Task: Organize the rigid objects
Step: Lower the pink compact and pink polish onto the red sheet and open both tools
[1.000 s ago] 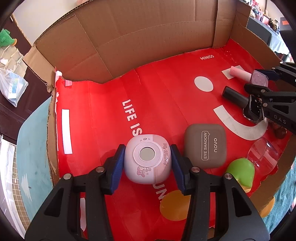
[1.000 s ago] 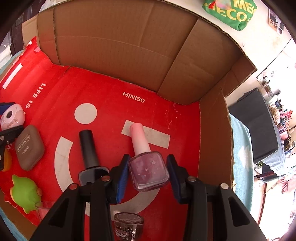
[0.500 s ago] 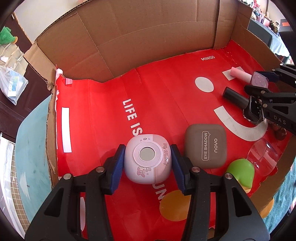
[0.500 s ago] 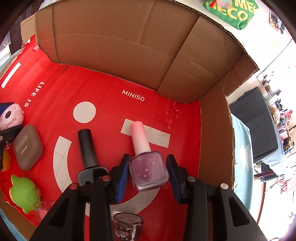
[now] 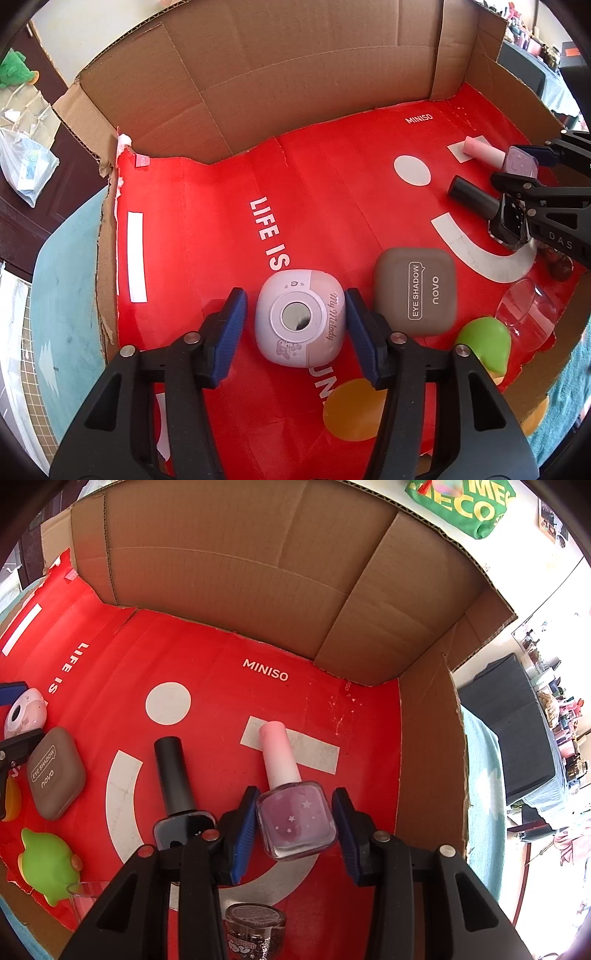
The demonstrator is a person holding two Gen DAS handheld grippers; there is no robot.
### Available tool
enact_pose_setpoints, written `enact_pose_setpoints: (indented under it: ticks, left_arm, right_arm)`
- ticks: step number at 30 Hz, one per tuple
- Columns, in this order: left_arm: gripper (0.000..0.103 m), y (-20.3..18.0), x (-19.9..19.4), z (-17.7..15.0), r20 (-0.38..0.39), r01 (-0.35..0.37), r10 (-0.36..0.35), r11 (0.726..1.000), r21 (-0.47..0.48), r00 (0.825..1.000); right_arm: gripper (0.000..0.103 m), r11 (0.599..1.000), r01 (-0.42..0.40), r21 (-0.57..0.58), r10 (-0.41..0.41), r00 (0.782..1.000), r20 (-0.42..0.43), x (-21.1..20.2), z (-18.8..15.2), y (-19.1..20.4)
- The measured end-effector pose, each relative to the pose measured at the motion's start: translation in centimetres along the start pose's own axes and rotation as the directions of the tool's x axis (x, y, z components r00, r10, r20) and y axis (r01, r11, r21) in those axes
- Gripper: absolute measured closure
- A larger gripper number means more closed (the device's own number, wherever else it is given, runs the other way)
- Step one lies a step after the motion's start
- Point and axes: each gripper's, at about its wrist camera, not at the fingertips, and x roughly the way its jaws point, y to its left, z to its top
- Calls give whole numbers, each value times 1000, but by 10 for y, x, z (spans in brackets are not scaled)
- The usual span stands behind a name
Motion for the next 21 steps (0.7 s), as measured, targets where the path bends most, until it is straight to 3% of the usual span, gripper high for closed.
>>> enact_pose_setpoints:
  ticks: [21]
  left_arm:
    - [43, 15, -18, -19, 27, 14, -13, 999, -32, 1000]
  right_arm:
    - [60, 1000, 13, -12, -13, 1000, 0, -7, -4, 7]
